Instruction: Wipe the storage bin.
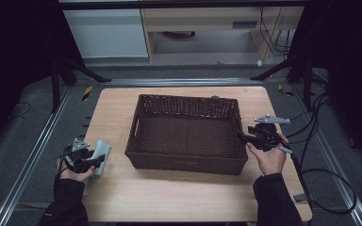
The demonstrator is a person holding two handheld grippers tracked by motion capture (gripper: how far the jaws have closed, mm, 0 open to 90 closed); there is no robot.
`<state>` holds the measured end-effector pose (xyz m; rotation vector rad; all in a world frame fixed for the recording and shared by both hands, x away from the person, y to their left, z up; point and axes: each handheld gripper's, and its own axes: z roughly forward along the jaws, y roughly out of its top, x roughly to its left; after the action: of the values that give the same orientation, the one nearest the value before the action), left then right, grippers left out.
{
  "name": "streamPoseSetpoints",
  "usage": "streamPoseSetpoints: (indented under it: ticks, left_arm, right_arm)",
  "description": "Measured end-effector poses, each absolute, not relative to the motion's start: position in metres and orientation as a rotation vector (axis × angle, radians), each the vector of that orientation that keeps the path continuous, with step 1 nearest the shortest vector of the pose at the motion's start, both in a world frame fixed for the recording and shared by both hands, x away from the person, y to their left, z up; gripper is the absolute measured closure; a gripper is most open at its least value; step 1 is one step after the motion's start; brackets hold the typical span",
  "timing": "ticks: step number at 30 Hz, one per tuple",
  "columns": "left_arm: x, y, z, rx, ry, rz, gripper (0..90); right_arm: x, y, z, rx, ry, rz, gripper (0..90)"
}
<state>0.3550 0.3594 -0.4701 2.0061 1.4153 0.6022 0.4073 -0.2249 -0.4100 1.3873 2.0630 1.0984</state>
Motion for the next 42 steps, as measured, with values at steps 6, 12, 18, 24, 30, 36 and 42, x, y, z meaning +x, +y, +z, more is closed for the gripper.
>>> streamPoseSetpoints:
  ticks: [6,12,18,24,30,36,42]
  left_arm:
    - [0.351,0.356,-0.457,1.962,1.376,0.609,44.8]
    - [0.350,0.355,-0.442,1.924,1.353,0.598,46.0]
    - [0.354,0.352,-0.427,1.886,1.335,0.551,46.4]
    - [0.361,0.341,-0.417,1.891,1.291,0.537,46.7]
    - [0.374,0.323,-0.405,1.899,1.250,0.522,46.4]
    - [0.388,0.302,-0.397,1.901,1.211,0.497,46.4]
    - [0.395,0.281,-0.394,1.908,1.165,0.470,48.9]
  right_arm:
    - [0.407,-0.227,-0.408,1.395,2.060,1.104,48.4]
    - [0.407,-0.226,-0.409,1.397,2.067,1.095,48.3]
    - [0.407,-0.226,-0.407,1.389,2.070,1.098,48.7]
    - [0.408,-0.227,-0.402,1.377,2.077,1.092,49.7]
    - [0.411,-0.224,-0.403,1.364,2.099,1.083,50.2]
    - [0.412,-0.223,-0.407,1.358,2.119,1.078,51.3]
    - [0.410,-0.221,-0.407,1.360,2.120,1.088,55.0]
